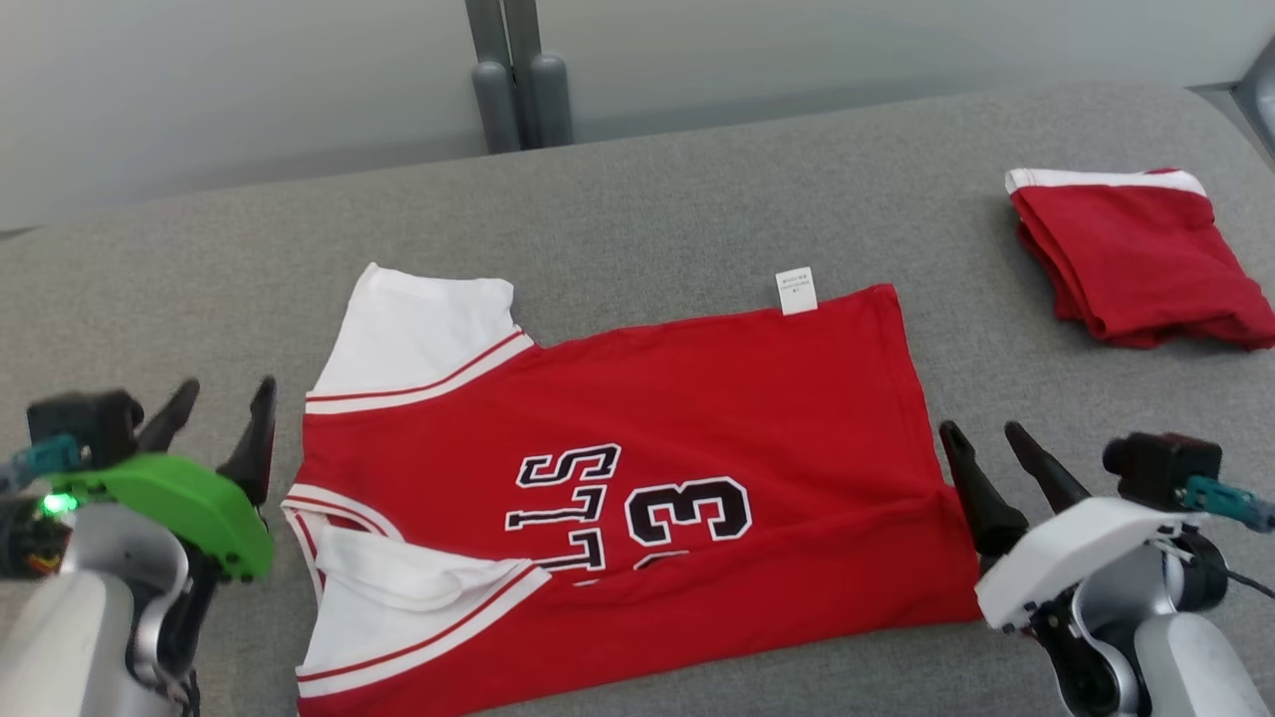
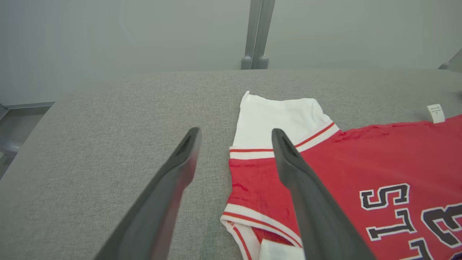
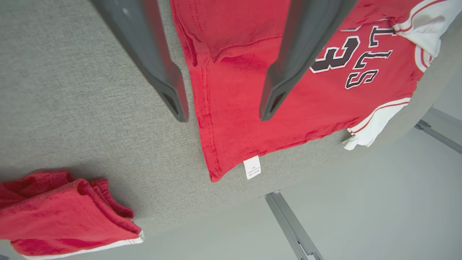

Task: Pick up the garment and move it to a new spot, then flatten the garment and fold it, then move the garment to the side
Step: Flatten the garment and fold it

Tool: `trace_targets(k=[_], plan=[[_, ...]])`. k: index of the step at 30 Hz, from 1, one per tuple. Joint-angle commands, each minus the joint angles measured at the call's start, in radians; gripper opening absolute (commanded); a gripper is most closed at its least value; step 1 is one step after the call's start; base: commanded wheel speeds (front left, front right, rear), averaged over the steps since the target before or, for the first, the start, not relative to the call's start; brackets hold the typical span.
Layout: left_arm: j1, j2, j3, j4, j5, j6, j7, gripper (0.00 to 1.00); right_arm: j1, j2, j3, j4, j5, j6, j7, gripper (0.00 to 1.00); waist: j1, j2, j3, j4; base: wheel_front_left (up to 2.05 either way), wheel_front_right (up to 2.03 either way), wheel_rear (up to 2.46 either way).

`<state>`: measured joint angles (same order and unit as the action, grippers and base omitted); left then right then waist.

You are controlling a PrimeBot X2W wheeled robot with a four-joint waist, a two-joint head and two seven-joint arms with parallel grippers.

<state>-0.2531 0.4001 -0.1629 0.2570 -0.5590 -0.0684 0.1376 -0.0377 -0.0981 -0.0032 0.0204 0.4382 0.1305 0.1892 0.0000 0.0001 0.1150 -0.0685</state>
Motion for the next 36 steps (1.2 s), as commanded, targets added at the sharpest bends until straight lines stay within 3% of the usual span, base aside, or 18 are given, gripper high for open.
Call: trace_targets(k=[1, 8, 14, 30, 31, 33, 34, 36], plan=[[-0.072, 0.009, -0.008, 0.023, 0.017, 0.007, 0.015, 1.0, -0.04, -0.006, 0.022, -0.006, 0.007, 0.0, 0.003, 1.0, 0.0, -0.0001, 0.09, -0.052, 0.0, 0.0, 0.0], [-0.315, 0.013, -0.049, 0.171, 0.067, 0.01, 0.066, 1.0, -0.196, -0.024, 0.131, 0.011, 0.014, 0.0, -0.012, 1.0, 0.0, -0.0001, 0.233, -0.114, 0.0, 0.0, 0.0], [-0.433, 0.024, -0.067, 0.285, 0.093, 0.007, 0.088, 1.0, -0.287, -0.04, 0.201, 0.033, 0.028, 0.0, -0.04, 1.0, 0.0, -0.0001, 0.315, -0.148, 0.0, 0.0, 0.0], [-0.553, 0.071, -0.121, 0.418, 0.129, -0.01, 0.144, 1.0, -0.386, -0.079, 0.286, 0.091, 0.062, 0.0, -0.086, 1.0, 0.0, -0.0001, 0.351, -0.17, 0.0, 0.0, 0.0], [-0.557, 0.071, -0.123, 0.425, 0.131, -0.007, 0.151, 0.58, -0.391, -0.082, 0.291, 0.093, 0.063, 0.0, -0.088, 1.0, 0.0, -0.0001, 0.353, -0.171, 0.0, 0.0, 0.0], [-0.563, 0.072, -0.131, 0.436, 0.135, -0.004, 0.158, 0.13, -0.405, -0.094, 0.298, 0.098, 0.058, 0.0, -0.09, 1.0, 0.0, -0.0001, 0.356, -0.172, 0.0, 0.0, 0.0], [-0.565, 0.07, -0.134, 0.44, 0.137, -0.004, 0.157, 0.0, -0.414, -0.1, 0.3, 0.101, 0.05, 0.0, -0.09, 1.0, 0.0, -0.0001, 0.358, -0.171, 0.0, 0.0, 0.0], [-0.568, 0.06, -0.138, 0.443, 0.134, -0.006, 0.146, 0.0, -0.439, -0.113, 0.308, 0.113, 0.035, 0.0, -0.093, 1.0, 0.0, -0.0001, 0.358, -0.168, 0.0, 0.0, 0.0]])
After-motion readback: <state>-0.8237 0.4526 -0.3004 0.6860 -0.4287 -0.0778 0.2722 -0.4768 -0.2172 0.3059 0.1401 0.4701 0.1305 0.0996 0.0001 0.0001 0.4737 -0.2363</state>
